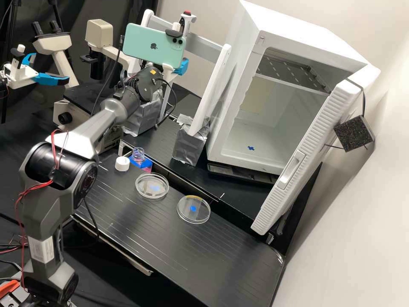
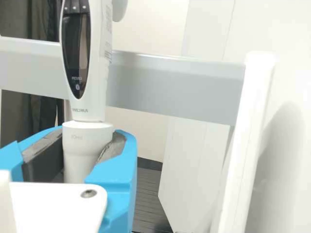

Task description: Use the pipette

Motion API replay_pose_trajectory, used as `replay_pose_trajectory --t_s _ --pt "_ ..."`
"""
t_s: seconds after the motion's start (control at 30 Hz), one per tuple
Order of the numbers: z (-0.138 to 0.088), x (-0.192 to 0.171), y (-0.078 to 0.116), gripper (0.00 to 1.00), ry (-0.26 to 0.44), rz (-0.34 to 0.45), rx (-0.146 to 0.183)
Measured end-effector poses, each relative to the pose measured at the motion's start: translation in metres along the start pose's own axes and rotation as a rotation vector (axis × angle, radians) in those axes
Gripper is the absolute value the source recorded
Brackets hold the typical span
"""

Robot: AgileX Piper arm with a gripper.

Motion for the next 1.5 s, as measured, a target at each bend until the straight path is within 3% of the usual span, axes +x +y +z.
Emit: replay_pose_trajectory --t_s 0.37,1.03,1.2,1.33,1.37,1.5 --pt "-0.009 -0.001 -0.009 0.0 0.027 -0.025 0.003" --pt "0.001 0.002 -0.023 0.0 0.001 -0.065 0.003" --pt "0.006 0.007 -0.03 0.0 -0.011 -0.082 0.049" --pt "0.011 0.003 -0.034 0.0 0.031 -0.082 0.051" --pt "0.012 0.002 -0.032 1.0 0.035 -0.078 0.051" --pt "0.014 -0.001 -0.033 1.0 0.045 -0.077 0.051"
